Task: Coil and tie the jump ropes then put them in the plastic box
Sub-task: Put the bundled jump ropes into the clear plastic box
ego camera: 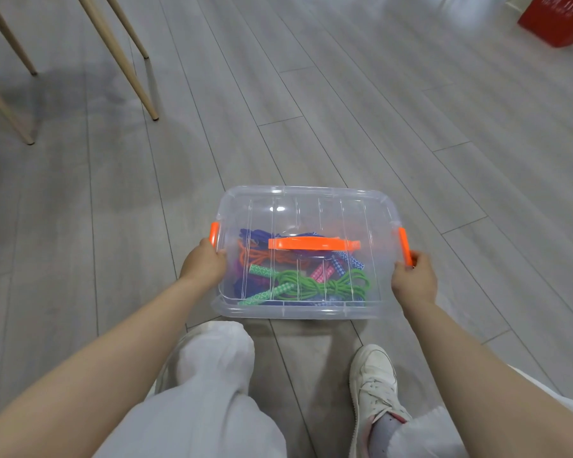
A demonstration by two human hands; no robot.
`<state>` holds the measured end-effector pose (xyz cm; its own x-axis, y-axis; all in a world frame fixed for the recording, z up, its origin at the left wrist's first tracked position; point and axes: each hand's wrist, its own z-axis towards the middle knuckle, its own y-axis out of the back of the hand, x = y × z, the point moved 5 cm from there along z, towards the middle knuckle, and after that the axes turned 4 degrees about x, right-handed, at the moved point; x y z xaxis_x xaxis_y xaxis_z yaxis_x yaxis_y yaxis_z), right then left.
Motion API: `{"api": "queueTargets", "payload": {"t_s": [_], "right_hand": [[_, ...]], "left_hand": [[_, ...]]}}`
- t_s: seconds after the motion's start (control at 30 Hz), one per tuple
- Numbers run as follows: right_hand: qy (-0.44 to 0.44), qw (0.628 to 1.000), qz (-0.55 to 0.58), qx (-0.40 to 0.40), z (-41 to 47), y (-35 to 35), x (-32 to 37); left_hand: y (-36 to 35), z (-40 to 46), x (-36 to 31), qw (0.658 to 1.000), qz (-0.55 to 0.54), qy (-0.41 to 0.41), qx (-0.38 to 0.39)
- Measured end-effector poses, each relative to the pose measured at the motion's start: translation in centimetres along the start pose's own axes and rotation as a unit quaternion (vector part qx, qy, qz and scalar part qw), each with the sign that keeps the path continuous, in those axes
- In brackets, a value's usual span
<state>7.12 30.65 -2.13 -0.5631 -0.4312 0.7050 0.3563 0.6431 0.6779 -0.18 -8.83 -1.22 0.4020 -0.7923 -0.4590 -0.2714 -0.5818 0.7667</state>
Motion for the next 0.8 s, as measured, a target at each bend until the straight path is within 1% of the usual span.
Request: {"api": "queueTargets", "payload": {"t_s": [0.1,0.2,0.37,0.43,0.53,0.6,0.67,0.7,0.8], "right_hand": [[0.018,1.0,-0.021,0.01,0.0,0.0,0.4],[0.02,0.998,-0.043,0.032,0.0,-0.3,0.8],[0.021,0.997,-0.052,0.044,2.3,-1.5,2.3],[0.012,0.997,-0.076,0.024,3.2,-2.6,3.2],[-0.002,0.981,-0.186,-0.052,4.3,-3.8,4.7],[0.002,0.978,-0.196,-0.074,5.2,-4.4,5.5],[-0.002,0.981,-0.185,-0.06,6.2,-4.7,5.7],[-0.01,0.981,-0.188,-0.047,6.6,-4.7,5.9],[-0.041,0.972,-0.231,0.026,6.6,-3.4,7.6]], "left_hand": [[0.2,0.2,-0.2,1.0,0.002,0.001,0.005],[0.5,1.1,-0.5,1.0,0.027,-0.005,0.015],[1.3,4.6,-2.2,0.999,0.045,-0.021,0.019],[1.5,6.5,-3.3,0.998,0.053,-0.035,0.016],[1.6,9.2,-4.7,0.996,0.052,-0.07,-0.012],[1.7,10.7,-5.5,0.992,0.039,-0.11,-0.04],[1.8,11.9,-6.2,0.986,0.037,-0.153,-0.055],[1.9,12.2,-6.4,0.985,0.042,-0.16,-0.055],[2.7,11.7,-7.7,0.988,0.084,-0.128,-0.018]]}}
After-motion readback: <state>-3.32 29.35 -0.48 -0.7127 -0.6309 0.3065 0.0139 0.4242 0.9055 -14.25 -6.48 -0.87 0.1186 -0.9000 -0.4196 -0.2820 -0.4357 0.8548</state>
